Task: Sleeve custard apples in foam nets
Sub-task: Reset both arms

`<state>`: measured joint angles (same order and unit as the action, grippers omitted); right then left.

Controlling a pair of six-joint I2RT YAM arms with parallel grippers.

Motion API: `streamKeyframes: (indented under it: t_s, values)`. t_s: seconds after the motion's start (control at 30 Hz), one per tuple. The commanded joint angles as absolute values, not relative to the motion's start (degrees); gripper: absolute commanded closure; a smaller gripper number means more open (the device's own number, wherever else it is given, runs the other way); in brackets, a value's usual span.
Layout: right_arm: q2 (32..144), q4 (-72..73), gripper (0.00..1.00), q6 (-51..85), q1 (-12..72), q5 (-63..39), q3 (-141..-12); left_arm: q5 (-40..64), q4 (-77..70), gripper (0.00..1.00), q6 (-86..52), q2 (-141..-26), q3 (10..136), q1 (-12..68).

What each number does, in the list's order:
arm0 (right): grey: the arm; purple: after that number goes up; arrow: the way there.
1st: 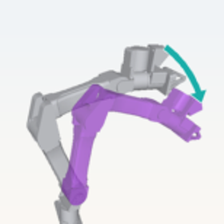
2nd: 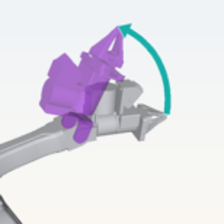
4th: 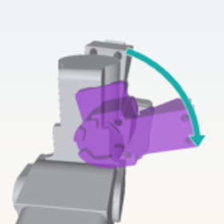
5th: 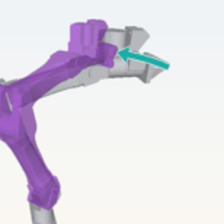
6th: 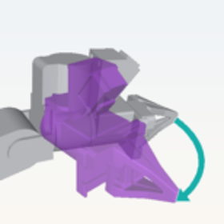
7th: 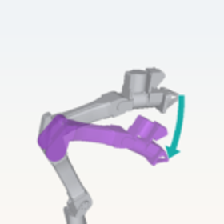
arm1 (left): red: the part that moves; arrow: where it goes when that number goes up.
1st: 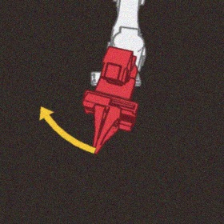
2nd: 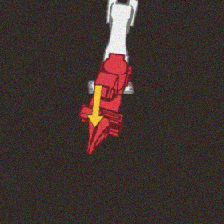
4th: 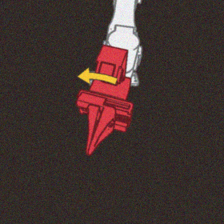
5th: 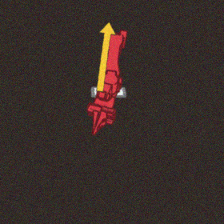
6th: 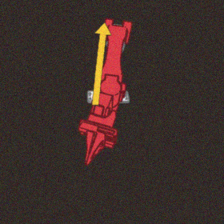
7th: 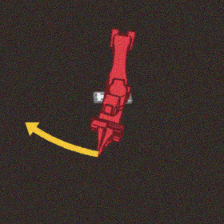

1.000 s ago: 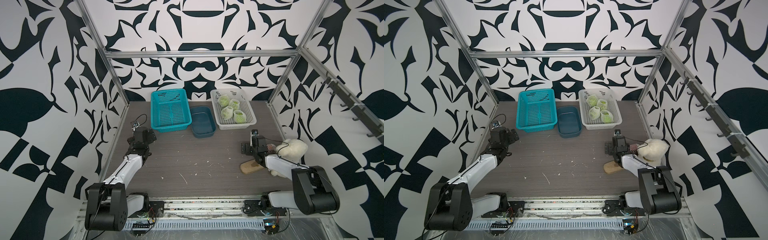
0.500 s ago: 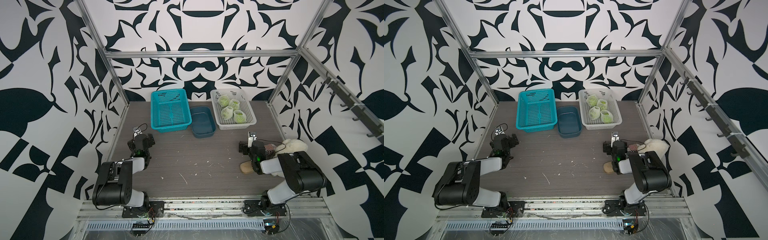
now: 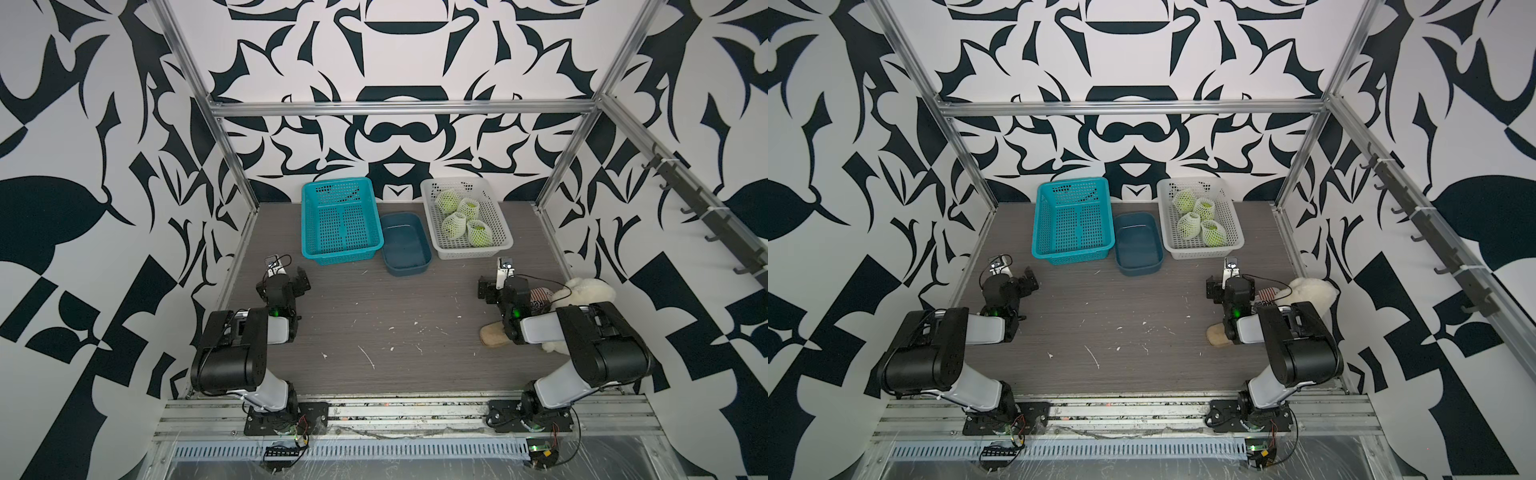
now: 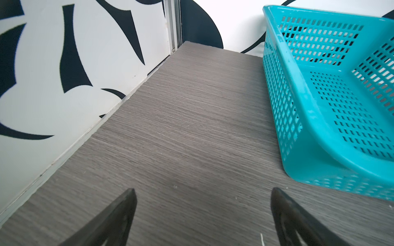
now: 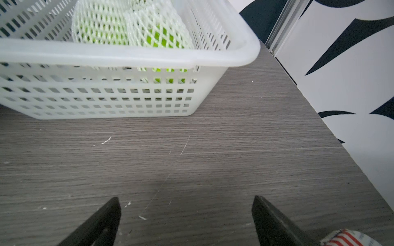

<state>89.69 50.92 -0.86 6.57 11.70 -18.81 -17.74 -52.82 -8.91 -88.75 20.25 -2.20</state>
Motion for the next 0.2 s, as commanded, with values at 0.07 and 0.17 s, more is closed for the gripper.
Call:
streamKeyframes:
  t_s: [0.07, 0.17]
  values:
    - [89.14, 52.18, 0.0, -0.78, 6.55, 12.34, -20.48, -17.29, -54.4, 0.0, -8.54, -88.71, 20.07, -2.29]
    - [88.69, 52.49, 0.0, -0.76, 6.52, 12.71, -19.98, -17.18, -54.32, 0.0, -8.44, -88.69, 20.17, -2.29]
